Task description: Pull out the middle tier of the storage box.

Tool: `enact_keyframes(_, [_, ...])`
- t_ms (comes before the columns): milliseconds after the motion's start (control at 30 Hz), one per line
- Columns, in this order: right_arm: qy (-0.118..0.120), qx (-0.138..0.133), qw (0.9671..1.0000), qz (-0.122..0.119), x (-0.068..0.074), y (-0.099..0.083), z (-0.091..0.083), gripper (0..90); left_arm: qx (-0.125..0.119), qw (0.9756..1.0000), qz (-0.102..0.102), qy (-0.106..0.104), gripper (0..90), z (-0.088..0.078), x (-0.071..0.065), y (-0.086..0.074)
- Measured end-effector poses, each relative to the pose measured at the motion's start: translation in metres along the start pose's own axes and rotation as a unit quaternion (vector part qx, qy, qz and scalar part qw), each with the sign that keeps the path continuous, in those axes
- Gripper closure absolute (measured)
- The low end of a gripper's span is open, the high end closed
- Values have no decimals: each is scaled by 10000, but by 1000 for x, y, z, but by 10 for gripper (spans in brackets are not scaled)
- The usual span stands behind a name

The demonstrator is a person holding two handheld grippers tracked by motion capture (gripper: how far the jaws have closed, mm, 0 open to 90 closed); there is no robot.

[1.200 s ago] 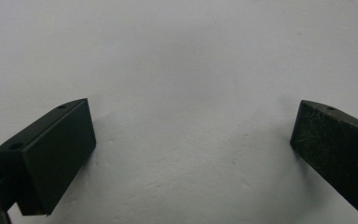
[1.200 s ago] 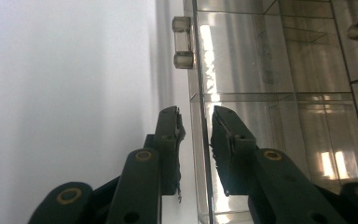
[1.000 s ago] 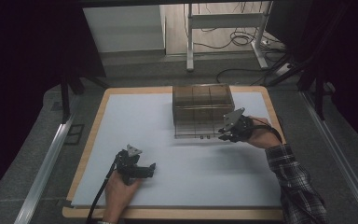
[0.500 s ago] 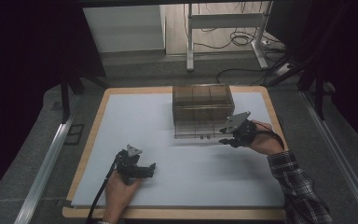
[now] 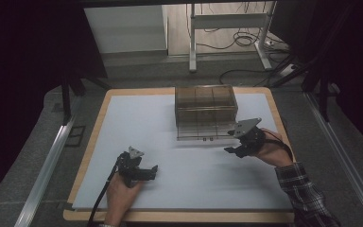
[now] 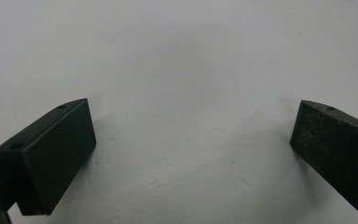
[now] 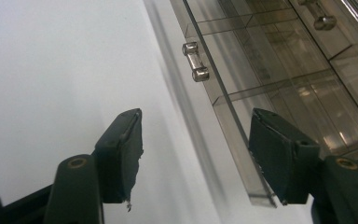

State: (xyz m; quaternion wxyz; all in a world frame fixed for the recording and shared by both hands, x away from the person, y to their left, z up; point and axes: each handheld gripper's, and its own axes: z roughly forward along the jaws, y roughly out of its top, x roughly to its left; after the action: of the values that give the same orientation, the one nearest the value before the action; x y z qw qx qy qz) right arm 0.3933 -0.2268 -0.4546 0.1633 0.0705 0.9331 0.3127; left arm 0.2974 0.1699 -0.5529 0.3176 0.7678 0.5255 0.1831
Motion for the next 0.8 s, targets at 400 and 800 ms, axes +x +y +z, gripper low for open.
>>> enact_keyframes(400, [-72, -10, 9997, 250, 17, -11, -2, 235, -20, 10000, -45, 2, 0, 0, -1, 0])
enact_keyframes(800, [-165, -11, 9982, 571, 32, -23, -5, 151, -28, 10000, -55, 4, 0, 0, -1, 0])
